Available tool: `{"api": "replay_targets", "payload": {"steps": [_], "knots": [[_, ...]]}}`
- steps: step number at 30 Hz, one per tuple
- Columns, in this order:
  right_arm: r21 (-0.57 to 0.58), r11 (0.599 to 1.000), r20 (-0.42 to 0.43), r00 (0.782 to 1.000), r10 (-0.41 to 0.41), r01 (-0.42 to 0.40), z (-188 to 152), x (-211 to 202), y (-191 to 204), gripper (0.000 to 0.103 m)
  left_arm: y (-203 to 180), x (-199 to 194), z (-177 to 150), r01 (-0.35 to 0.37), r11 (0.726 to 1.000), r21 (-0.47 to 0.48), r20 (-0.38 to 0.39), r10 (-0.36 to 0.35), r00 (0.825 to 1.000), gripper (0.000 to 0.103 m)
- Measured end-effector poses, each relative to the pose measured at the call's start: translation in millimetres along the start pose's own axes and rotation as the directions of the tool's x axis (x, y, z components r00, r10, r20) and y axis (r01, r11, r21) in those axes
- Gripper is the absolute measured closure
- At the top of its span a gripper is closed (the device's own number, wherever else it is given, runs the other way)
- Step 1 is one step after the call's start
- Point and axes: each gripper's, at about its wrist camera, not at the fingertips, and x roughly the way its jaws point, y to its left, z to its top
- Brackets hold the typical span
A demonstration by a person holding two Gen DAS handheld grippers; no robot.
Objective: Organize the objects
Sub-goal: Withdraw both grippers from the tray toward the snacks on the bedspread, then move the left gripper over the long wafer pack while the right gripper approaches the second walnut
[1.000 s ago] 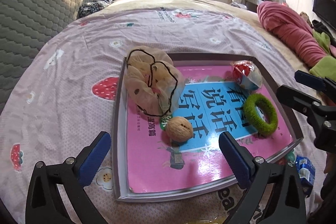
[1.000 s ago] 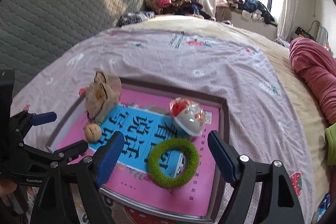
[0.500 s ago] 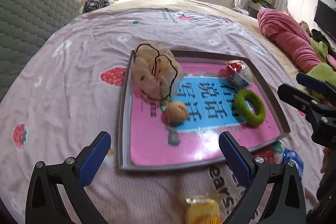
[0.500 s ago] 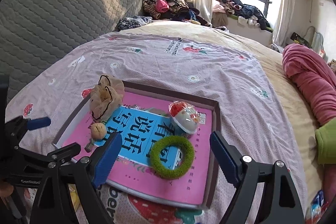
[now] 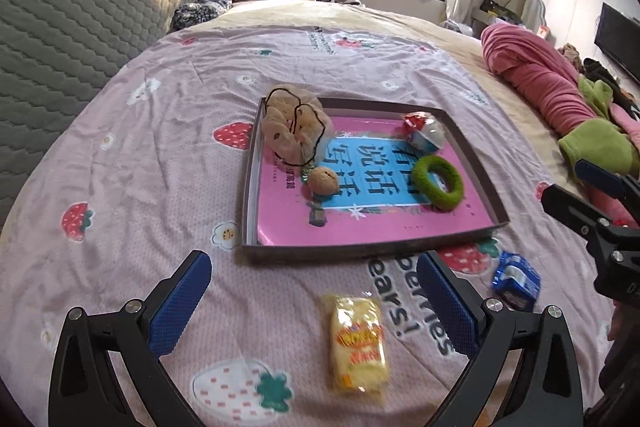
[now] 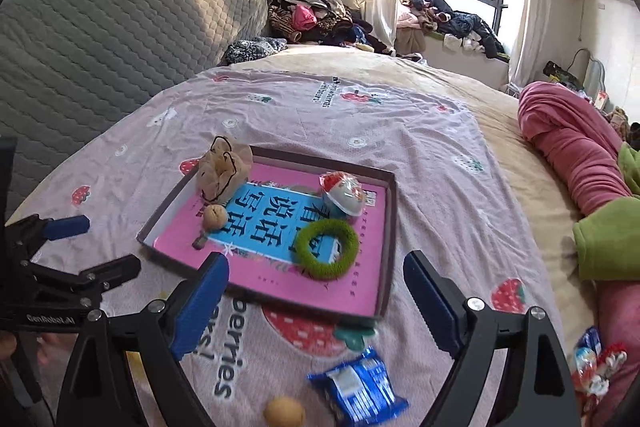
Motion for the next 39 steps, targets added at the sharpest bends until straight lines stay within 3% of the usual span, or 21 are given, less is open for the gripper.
{"api": "replay_targets", "payload": {"steps": [20, 39], "knots": [[-0.027, 0.999, 0.06, 0.998, 0.018, -0.016, -35, -104, -6, 0.014, -50, -90, -47, -0.01, 0.997, 0.077, 0.033, 0.007, 0.999, 0.001], [-0.064, 0.997, 0.042, 0.998, 0.054, -0.051, -85, -132, 6, 0.014, -86, -114, -121, -0.014, 0.99, 0.14, -0.004, 0.015, 1.0, 0.001]]}}
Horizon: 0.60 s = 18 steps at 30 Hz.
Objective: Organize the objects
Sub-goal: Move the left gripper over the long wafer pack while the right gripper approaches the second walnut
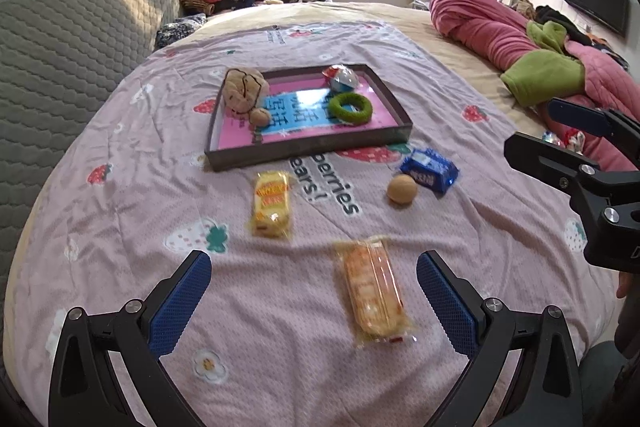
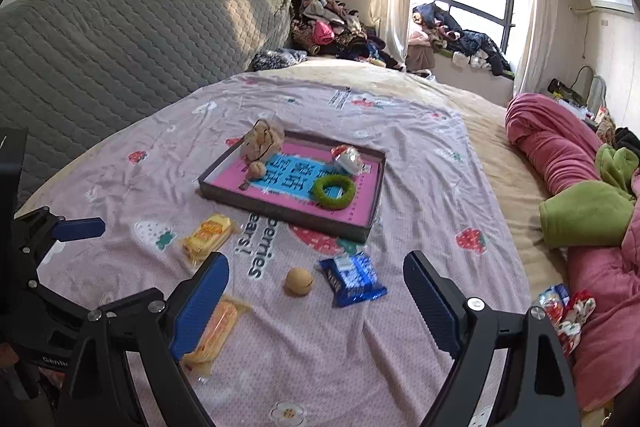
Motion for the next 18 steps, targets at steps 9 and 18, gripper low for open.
{"api": "replay_targets", "payload": {"steps": [9, 18], "knots": [[-0.021, 1.0, -0.026, 1.0, 0.003, -0.003, -19, 9, 7, 0.014, -18, 7, -22, 0.005, 1.0, 0.016, -0.012, -0.005, 1.0, 0.001], [-0.047, 0.999, -0.051, 0.999, 0.013, -0.015, -29, 30, 11, 0.014, -18, 17, -29, 0.017, 1.0, -0.001, -0.021, -0.017, 1.0, 0.001]]}}
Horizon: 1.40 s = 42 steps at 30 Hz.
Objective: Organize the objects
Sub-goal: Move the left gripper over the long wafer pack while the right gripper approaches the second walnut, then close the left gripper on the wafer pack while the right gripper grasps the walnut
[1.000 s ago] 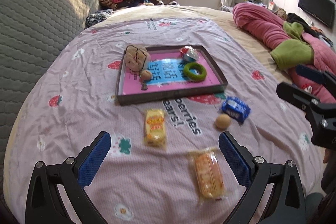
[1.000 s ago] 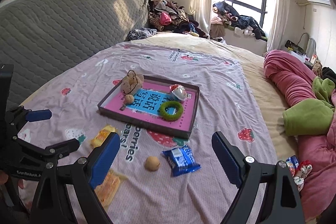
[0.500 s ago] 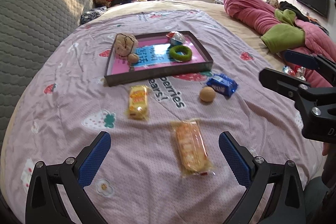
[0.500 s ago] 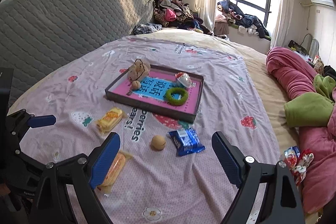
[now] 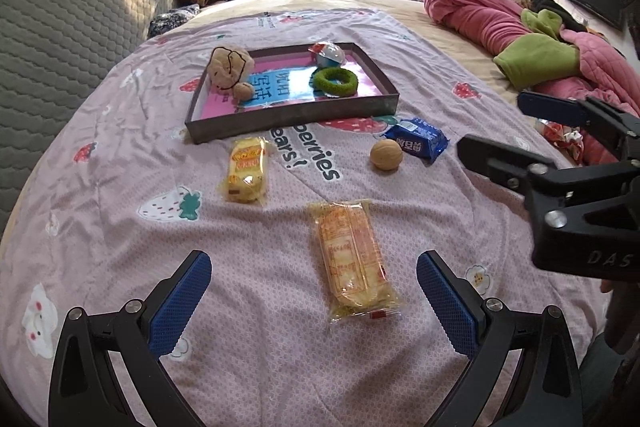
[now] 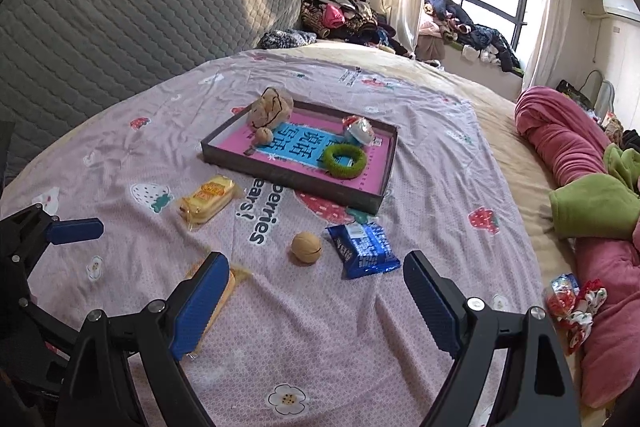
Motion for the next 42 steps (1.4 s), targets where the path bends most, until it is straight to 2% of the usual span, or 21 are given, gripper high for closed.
{"api": "replay_targets", "payload": {"steps": [10, 17, 37, 40, 42], "knots": [[-0.012, 0.999, -0.056, 0.997, 0.052, -0.053, -11, 40, 3, 0.019, -8, 23, -5, 0.032, 0.999, -0.001, -0.035, -0.032, 0.999, 0.001], [0.033, 0.994, -0.089, 0.99, 0.106, -0.104, -10, 69, -5, 0.023, -8, 39, -7, 0.049, 0.998, -0.026, -0.052, -0.051, 0.997, 0.001], [0.051, 0.99, -0.18, 0.973, 0.141, -0.134, -6, 128, -9, 0.032, -6, 70, -3, 0.063, 0.997, -0.052, -0.085, -0.067, 0.994, 0.001], [0.051, 0.99, -0.19, 0.972, 0.142, -0.135, -7, 134, -8, 0.033, -6, 72, -1, 0.064, 0.996, -0.057, -0.085, -0.069, 0.994, 0.004], [0.055, 0.989, -0.193, 0.97, 0.147, -0.139, -7, 137, -9, 0.034, -5, 76, -1, 0.063, 0.996, -0.064, -0.091, -0.068, 0.993, 0.009]]}}
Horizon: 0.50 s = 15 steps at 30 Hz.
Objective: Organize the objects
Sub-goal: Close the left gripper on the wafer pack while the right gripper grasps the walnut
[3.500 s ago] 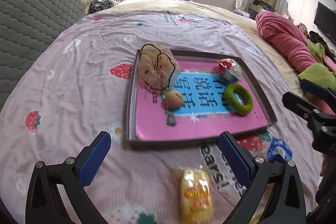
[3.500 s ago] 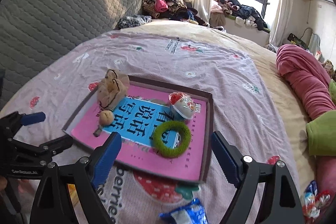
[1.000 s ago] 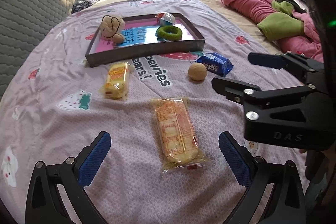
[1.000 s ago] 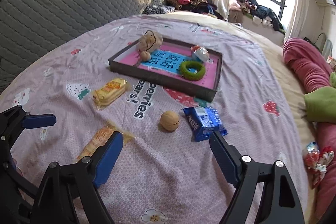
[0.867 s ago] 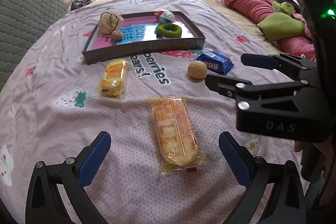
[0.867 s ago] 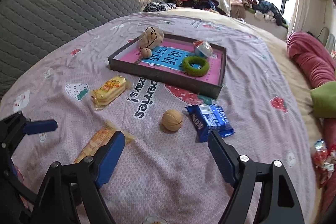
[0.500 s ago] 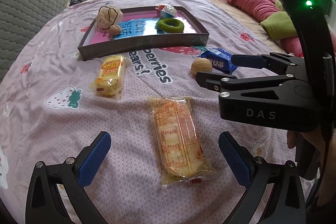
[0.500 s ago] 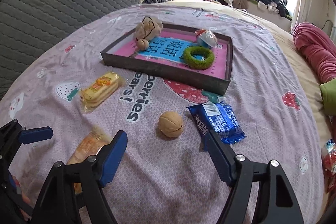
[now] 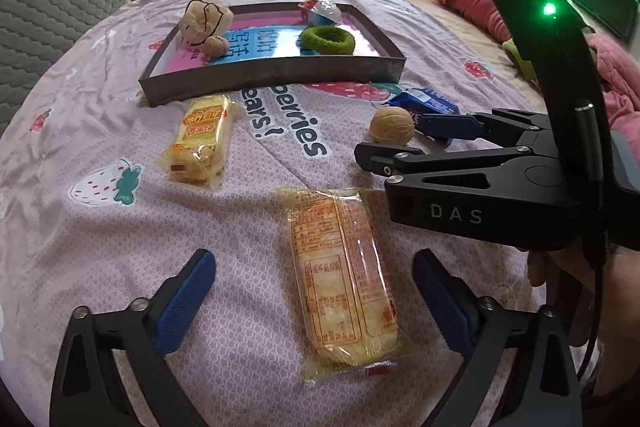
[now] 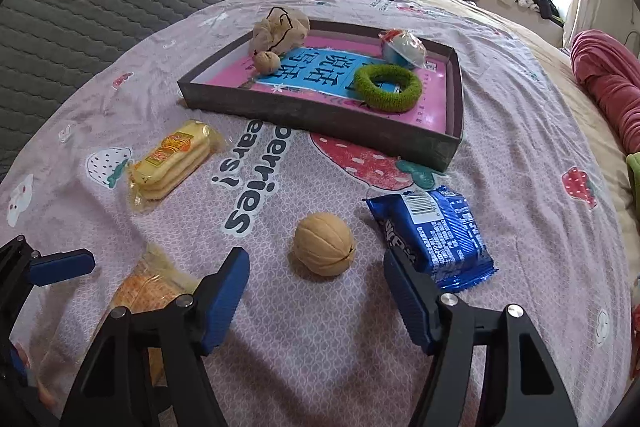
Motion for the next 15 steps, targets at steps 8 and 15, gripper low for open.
{"api": "replay_targets", "payload": {"steps": [8, 15], "knots": [[0.002, 1.0, -0.019, 1.0, 0.012, -0.012, 1, 9, -1, 0.045, -1, 13, 1, 0.004, 1.0, -0.007, -0.03, -0.004, 1.0, 0.037], [0.003, 1.0, -0.023, 1.0, 0.01, -0.01, 3, 12, -2, 0.06, -2, 14, 3, 0.013, 1.0, -0.009, -0.026, -0.013, 1.0, 0.057]]}}
